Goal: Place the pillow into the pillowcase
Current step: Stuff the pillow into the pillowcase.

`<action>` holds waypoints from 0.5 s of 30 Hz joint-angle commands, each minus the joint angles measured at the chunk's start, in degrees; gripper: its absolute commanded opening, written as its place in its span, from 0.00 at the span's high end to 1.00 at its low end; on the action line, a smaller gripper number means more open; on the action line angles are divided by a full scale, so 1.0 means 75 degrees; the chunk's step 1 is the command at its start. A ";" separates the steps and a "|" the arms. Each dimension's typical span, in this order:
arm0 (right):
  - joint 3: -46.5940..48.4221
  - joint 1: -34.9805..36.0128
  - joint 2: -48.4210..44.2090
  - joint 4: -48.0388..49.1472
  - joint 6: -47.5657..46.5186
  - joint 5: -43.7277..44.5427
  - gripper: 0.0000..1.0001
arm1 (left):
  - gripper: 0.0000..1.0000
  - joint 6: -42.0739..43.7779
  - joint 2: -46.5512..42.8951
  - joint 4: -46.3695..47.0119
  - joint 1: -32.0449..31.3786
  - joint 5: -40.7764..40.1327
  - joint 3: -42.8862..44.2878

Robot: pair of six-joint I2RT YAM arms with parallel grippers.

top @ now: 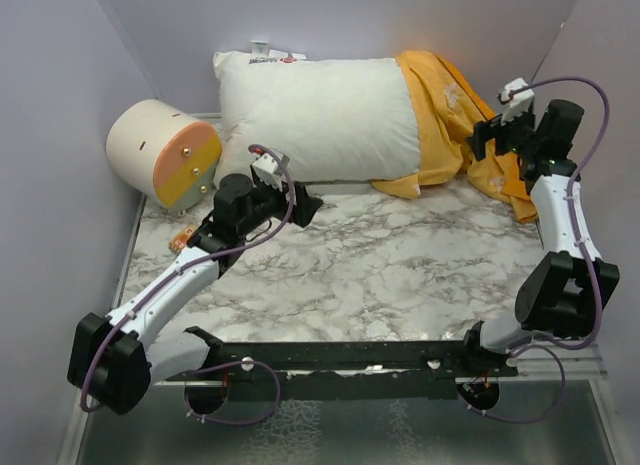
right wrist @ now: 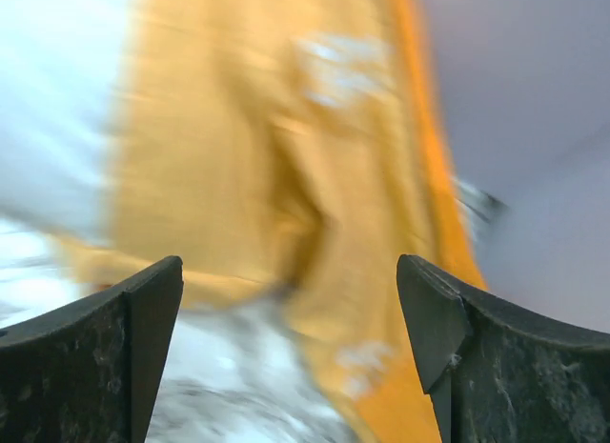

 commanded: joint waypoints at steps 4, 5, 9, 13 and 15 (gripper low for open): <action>-0.0281 0.2229 0.0377 -0.0837 0.0328 -0.2762 0.10 | 0.07 -0.1307 0.1395 -0.0706 0.0907 0.0678 0.1123; -0.0195 0.2394 0.0560 -0.0785 0.0491 -0.2334 0.11 | 0.07 -0.1518 0.1474 -0.0563 0.1147 0.0778 0.1129; 0.0227 0.2503 0.1090 -0.0896 0.0825 -0.1565 0.16 | 0.08 -0.2209 0.1990 -0.0342 0.2534 0.1288 0.1407; 0.0021 0.2502 0.1034 -0.0859 0.0726 -0.1706 0.14 | 0.07 -0.1639 0.2453 -0.0654 0.3172 0.0203 0.1938; -0.0199 0.2500 0.0982 -0.0807 0.0663 -0.1958 0.13 | 0.06 -0.1151 0.2709 -0.0689 0.3240 -0.0486 0.2139</action>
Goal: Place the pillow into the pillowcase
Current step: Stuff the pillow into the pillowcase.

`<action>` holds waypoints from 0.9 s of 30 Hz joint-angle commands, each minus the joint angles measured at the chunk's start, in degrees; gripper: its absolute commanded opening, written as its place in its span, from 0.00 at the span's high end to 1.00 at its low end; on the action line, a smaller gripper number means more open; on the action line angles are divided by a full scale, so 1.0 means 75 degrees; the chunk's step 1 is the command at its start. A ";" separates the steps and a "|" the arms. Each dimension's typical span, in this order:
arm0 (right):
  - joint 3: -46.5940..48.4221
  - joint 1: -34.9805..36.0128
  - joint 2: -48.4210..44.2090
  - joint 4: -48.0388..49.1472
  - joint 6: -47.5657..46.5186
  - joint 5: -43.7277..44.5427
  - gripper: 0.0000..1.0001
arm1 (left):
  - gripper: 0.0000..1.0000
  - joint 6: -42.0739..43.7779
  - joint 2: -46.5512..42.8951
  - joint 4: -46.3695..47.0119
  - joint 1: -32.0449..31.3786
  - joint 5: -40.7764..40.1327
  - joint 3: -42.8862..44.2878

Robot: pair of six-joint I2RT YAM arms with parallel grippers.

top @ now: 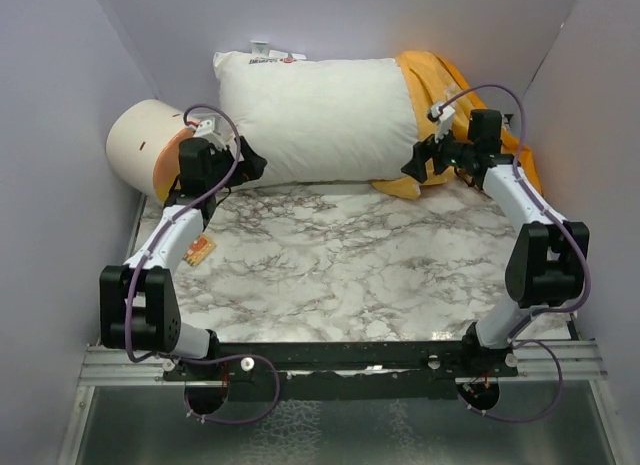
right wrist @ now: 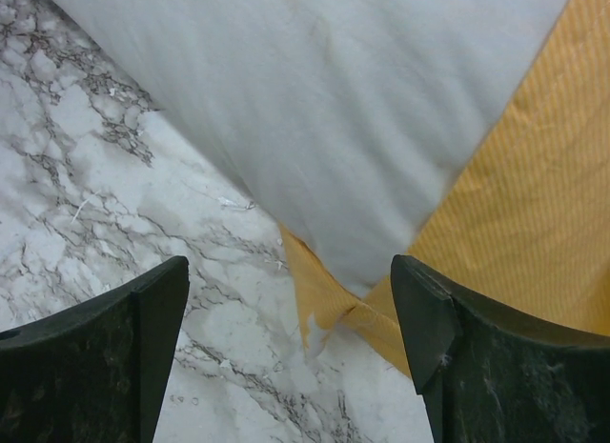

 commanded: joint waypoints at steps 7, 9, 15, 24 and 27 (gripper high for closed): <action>-0.0168 -0.0060 -0.0306 0.0107 -0.0039 -0.0308 0.12 | 0.04 0.2180 0.1196 0.0599 0.0114 -0.1732 0.1062; -0.0171 -0.0086 -0.0413 0.0116 0.0000 -0.0364 0.11 | 0.04 0.2428 0.1575 0.0519 0.0133 -0.1659 0.1336; -0.0252 -0.0589 -0.0694 0.0316 0.0474 -0.1070 0.11 | 0.04 0.2360 0.2190 0.0688 0.0295 -0.0916 0.1498; -0.0242 -0.0886 -0.0715 0.0298 0.0538 -0.1112 0.11 | 0.88 0.1961 0.2888 0.0839 0.0314 0.0563 0.1713; -0.0203 -0.0930 -0.0652 0.0326 0.0635 -0.0947 0.11 | 1.00 0.1810 0.2724 0.0986 0.0288 0.1000 0.1555</action>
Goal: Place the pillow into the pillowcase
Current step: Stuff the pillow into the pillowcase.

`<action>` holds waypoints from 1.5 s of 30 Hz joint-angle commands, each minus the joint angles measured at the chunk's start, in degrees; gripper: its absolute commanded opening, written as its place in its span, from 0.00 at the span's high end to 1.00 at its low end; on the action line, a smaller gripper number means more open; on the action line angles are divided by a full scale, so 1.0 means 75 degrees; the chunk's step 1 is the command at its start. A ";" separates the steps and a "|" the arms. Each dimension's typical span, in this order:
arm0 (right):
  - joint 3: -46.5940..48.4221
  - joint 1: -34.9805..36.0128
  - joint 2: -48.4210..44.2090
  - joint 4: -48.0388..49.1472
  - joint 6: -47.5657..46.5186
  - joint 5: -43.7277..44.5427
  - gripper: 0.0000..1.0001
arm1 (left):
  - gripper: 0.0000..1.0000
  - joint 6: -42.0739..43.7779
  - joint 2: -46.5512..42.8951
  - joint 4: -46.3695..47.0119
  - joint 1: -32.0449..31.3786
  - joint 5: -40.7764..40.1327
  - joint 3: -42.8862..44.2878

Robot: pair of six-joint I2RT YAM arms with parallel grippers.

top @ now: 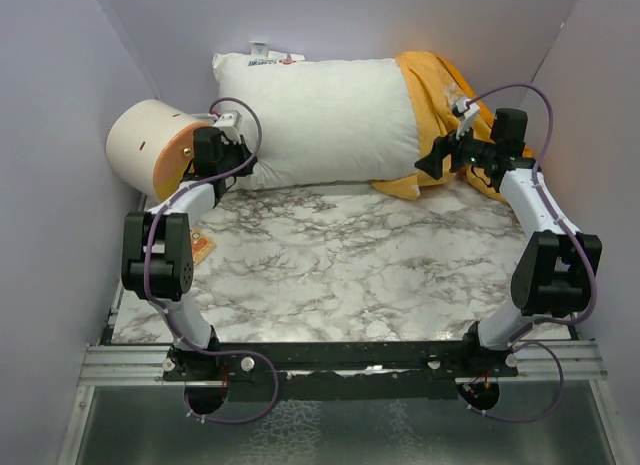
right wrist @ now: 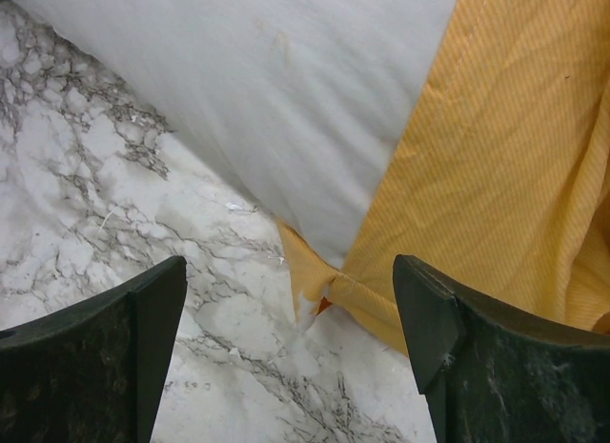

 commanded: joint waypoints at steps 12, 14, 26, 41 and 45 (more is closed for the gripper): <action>0.0779 -0.0062 0.0882 0.0533 0.0672 0.2544 0.33 | 1.00 -0.0138 -0.2286 0.0090 -0.1257 0.1166 -0.1833; 0.0936 -0.0060 0.1079 0.0517 0.0636 0.2759 0.39 | 1.00 -0.0112 -0.2564 -0.0046 -0.1421 0.1068 -0.1960; 0.0625 -0.0072 0.1139 0.1211 -0.0323 0.4721 0.63 | 1.00 -0.0212 -0.3540 -0.0451 -0.1515 0.1058 -0.2413; 0.0818 -0.0072 0.0723 -0.0251 -0.0755 -0.0075 0.99 | 1.00 -0.0691 -0.4172 -0.0262 -0.1881 0.1696 -0.2748; 0.1149 -0.0003 0.0060 -0.1032 -0.0817 -0.2664 0.99 | 1.00 -0.0655 -0.4177 -0.0301 -0.2192 0.1516 -0.2703</action>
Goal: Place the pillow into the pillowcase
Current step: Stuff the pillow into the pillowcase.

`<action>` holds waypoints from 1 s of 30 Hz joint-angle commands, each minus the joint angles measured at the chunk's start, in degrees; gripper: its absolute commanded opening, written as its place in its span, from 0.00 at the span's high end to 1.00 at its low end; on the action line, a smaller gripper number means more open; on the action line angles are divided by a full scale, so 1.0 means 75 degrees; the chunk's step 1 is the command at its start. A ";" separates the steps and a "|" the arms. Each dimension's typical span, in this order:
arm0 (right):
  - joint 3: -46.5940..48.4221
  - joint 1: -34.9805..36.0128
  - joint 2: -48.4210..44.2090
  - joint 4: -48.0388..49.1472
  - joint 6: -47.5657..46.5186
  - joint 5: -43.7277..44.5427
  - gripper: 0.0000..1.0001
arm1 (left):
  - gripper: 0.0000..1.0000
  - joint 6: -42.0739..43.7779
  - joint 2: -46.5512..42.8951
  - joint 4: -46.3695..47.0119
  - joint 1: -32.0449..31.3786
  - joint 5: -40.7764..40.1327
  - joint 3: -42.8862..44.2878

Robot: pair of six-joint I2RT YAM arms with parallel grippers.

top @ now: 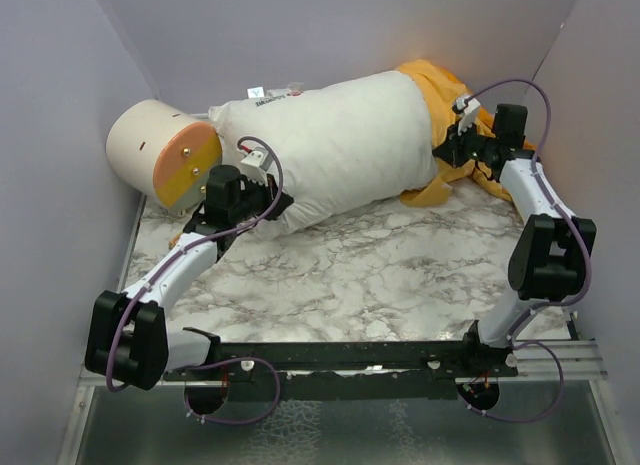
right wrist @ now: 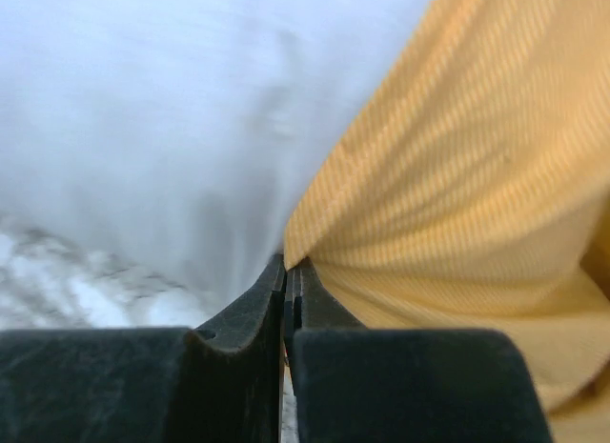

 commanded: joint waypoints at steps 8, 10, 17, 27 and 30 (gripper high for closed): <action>0.0310 0.0153 -0.0682 -0.1487 0.0785 -0.4592 0.99 | 1.00 -0.0333 -0.0187 0.0661 -0.0517 0.0486 -0.0144; 0.0310 0.0111 -0.0060 -0.1677 0.0761 -0.2995 0.99 | 1.00 -0.0312 -0.0282 0.0632 -0.0690 0.0634 -0.0143; -0.0267 -0.0304 0.0158 -0.2181 -0.0103 -0.2317 0.97 | 1.00 -0.0292 -0.1115 -0.0020 -0.1028 0.1238 -0.0551; -0.0869 -0.0695 -0.1371 -0.2988 -0.1030 -0.3692 0.57 | 0.31 0.0251 -0.2054 -0.3088 -0.1129 -0.0885 0.0764; -0.1122 -0.1122 -0.1786 -0.2992 -0.0972 -0.4178 0.49 | 0.30 0.0374 -0.1987 -0.3738 -0.1136 -0.0915 0.1609</action>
